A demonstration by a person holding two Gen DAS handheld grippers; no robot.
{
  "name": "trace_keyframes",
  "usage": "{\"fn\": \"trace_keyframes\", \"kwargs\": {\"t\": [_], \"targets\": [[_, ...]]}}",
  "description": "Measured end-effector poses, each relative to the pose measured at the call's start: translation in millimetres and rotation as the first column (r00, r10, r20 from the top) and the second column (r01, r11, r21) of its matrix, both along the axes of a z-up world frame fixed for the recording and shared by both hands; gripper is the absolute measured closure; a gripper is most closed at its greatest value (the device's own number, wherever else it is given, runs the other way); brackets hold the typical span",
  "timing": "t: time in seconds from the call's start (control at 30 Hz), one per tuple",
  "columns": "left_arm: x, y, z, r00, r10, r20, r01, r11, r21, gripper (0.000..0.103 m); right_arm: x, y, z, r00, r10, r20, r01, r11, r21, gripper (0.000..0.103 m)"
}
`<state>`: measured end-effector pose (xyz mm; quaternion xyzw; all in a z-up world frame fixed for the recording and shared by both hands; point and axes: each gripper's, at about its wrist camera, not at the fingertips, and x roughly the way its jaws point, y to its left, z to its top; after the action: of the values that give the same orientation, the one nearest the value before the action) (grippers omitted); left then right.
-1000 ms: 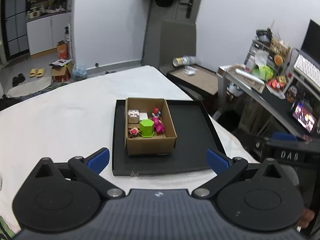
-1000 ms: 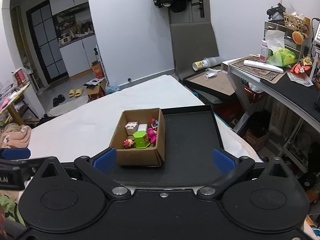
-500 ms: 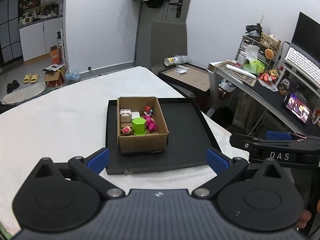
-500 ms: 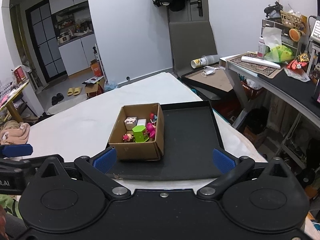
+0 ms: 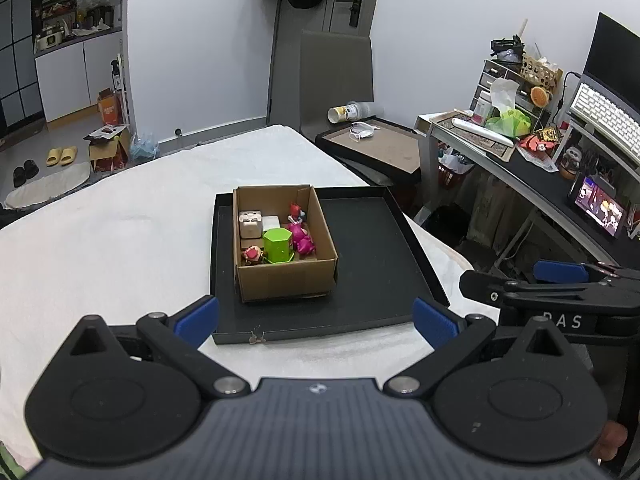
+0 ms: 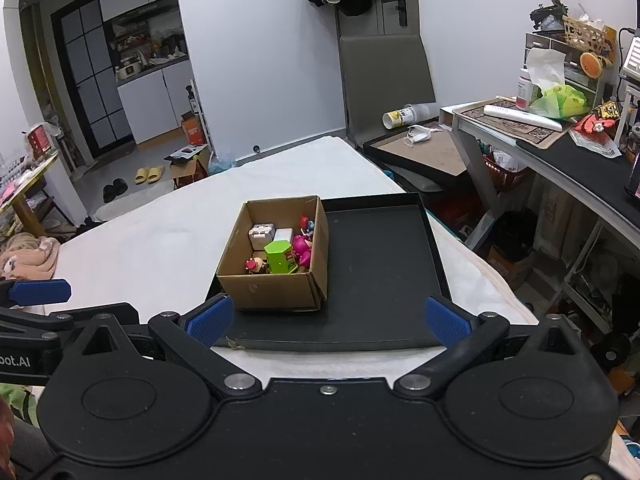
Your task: Organize rigid objects
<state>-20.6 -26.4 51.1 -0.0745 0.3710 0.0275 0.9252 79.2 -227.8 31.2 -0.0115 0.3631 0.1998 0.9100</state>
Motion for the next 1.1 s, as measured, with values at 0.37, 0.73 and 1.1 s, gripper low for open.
{"fn": "trace_keyframes", "kwargs": {"t": [0.37,0.73,1.1], "targets": [[2.8,3.6,-3.8,1.0,0.021,-0.011,-0.021,1.0,0.009,0.001,-0.6,0.0,-0.2,1.0,-0.002,-0.002,0.002,1.0,0.001,0.0],[3.6,2.5,-3.0,1.0,0.013,-0.01,-0.013,1.0,0.026,0.001,-0.9,0.3,0.8,1.0,0.003,0.004,-0.003,1.0,-0.011,0.0],[2.5,3.3,-5.1,1.0,0.008,-0.022,-0.007,1.0,0.028,0.001,-2.0,0.9,0.0,1.0,0.004,0.005,-0.004,1.0,-0.017,0.0]]}}
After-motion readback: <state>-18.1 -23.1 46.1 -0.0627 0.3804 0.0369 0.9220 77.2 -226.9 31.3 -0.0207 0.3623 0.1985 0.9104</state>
